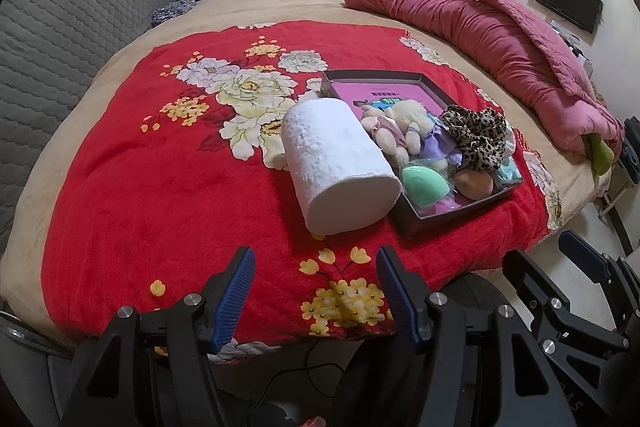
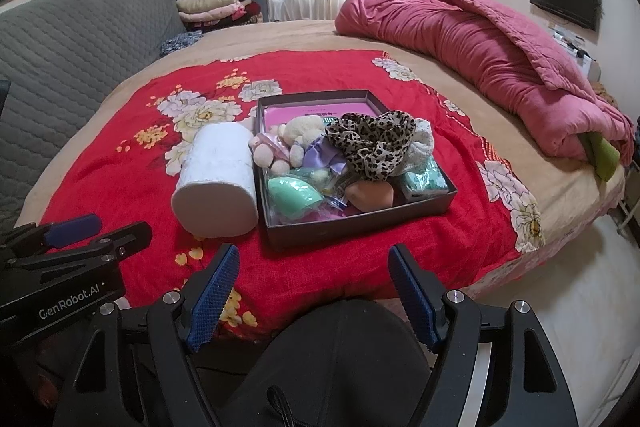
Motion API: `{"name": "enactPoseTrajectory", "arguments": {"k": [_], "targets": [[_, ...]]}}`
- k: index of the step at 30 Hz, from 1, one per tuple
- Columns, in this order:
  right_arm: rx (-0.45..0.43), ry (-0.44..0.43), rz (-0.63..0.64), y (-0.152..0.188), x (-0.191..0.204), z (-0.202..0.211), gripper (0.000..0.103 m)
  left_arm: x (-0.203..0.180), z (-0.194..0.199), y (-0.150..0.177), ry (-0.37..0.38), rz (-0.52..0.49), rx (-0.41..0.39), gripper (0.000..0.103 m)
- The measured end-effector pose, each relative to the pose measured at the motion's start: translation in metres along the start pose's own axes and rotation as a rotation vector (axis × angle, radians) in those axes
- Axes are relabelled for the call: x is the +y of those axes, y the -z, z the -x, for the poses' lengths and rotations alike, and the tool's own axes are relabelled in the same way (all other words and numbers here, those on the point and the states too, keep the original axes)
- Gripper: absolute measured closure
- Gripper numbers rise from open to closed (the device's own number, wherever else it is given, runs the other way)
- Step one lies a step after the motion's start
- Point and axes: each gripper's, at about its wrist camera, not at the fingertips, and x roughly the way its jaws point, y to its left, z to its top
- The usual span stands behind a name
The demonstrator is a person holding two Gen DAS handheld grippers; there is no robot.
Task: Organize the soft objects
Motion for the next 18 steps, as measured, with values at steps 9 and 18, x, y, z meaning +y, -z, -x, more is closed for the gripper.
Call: {"name": "enactPoseTrajectory", "arguments": {"k": [9,18], "targets": [[0.0,0.002,-0.003,0.0013,-0.0005,-0.002,0.025,0.0,-0.0002,0.0005,-0.007,-0.002,0.006,0.041],[0.005,0.001,-0.017,0.0018,-0.0029,-0.0043,0.025,0.0024,-0.0034,0.0023,-0.012,0.004,0.015,0.041]]}}
